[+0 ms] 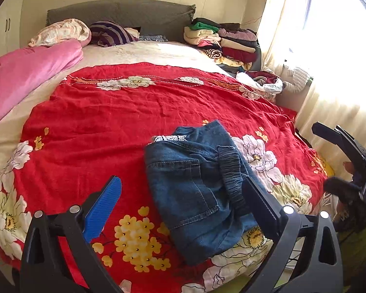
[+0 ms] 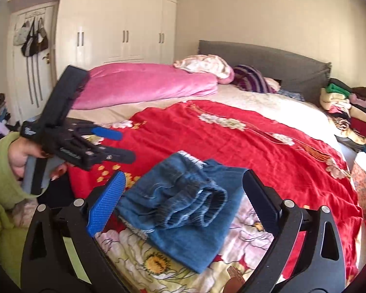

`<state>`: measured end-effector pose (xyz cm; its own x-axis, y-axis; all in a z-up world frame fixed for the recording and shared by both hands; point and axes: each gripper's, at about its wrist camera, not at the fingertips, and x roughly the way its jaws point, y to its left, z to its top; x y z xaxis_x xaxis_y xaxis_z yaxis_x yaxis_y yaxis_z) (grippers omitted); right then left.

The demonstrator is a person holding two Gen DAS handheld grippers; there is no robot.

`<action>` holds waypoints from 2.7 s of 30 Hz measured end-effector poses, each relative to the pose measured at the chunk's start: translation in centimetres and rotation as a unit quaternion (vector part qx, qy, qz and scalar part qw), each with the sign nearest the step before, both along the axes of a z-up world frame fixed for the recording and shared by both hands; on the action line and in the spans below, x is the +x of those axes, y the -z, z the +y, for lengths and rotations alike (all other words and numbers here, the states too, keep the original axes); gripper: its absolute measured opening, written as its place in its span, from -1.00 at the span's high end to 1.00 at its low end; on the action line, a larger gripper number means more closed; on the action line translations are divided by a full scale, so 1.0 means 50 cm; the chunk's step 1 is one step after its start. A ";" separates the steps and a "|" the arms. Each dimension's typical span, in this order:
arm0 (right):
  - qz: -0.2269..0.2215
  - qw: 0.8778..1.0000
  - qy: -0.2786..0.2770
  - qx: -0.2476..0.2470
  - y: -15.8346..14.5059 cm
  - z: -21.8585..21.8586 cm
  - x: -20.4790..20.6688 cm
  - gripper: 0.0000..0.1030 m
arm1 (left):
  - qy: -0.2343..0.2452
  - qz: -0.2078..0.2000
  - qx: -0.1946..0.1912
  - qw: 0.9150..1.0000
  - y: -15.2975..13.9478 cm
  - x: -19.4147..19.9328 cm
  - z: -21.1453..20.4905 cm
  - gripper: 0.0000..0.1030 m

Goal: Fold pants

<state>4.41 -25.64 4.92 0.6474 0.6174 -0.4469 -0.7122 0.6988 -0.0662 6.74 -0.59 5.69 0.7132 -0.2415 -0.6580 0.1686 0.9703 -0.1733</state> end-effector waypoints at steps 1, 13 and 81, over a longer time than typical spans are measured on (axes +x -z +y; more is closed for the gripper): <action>-0.001 1.000 0.009 0.002 -0.002 -0.004 0.004 -0.76 | -0.001 -0.001 0.001 1.000 0.000 -0.001 0.002 -0.91; 0.020 0.996 0.084 0.008 0.015 -0.042 0.057 -0.77 | -0.035 0.009 0.000 0.999 0.022 0.004 0.044 -0.91; 0.148 0.989 0.011 -0.029 0.139 0.084 0.205 0.82 | -0.013 0.025 -0.052 0.998 0.085 0.115 -0.019 0.26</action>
<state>14.68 -21.46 -2.04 0.4965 0.5724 -0.6526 -0.6908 0.7158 0.1022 12.47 -1.55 1.44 0.6869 -0.2919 -0.6656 0.1314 0.9506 -0.2812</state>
